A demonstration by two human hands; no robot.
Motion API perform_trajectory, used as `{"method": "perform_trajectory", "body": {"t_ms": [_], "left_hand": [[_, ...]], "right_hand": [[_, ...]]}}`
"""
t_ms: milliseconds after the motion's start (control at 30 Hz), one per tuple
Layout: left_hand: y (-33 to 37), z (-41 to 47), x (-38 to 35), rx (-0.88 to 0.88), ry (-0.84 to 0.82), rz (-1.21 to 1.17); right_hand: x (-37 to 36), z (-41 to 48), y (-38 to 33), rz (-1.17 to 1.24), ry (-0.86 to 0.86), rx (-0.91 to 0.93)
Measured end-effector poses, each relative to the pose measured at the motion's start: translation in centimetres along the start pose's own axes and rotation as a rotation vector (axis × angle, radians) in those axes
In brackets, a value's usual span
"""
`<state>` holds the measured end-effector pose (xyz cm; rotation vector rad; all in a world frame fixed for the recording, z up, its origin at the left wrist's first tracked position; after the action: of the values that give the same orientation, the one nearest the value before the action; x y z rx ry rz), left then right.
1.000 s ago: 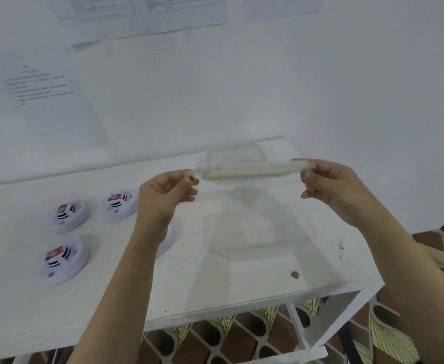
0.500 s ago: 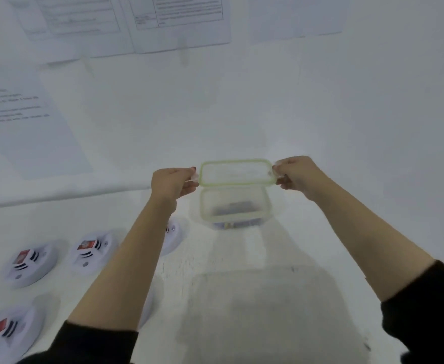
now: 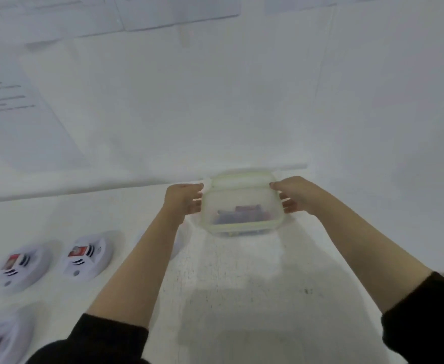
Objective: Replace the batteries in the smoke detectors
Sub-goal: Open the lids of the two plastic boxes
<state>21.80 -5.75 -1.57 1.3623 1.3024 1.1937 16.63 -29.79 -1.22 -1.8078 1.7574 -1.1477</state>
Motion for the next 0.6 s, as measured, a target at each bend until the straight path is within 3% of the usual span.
{"method": "perform_trajectory", "body": {"t_ms": [233, 600], "left_hand": [[-0.8, -5.0, 1.7, -0.016, -0.121, 0.083], [-2.7, -10.5, 2.4, -0.096, -0.269, 0.047]], "right_hand": [[0.2, -3.1, 3.3, 0.025, 0.048, 0.089], [0.7, -7.8, 8.8, 0.221, -0.292, 0.139]]}}
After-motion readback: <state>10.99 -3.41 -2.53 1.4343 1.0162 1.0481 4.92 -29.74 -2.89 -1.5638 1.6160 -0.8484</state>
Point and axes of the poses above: each hand's wrist, its own z-axis towards the middle knuckle, its own x-axis out of the back of the hand, y = z × x, the point moved 1 cm from there along z, towards the middle knuckle, and after that the axes turned 11 degrees about -x, right-handed, at the moved point
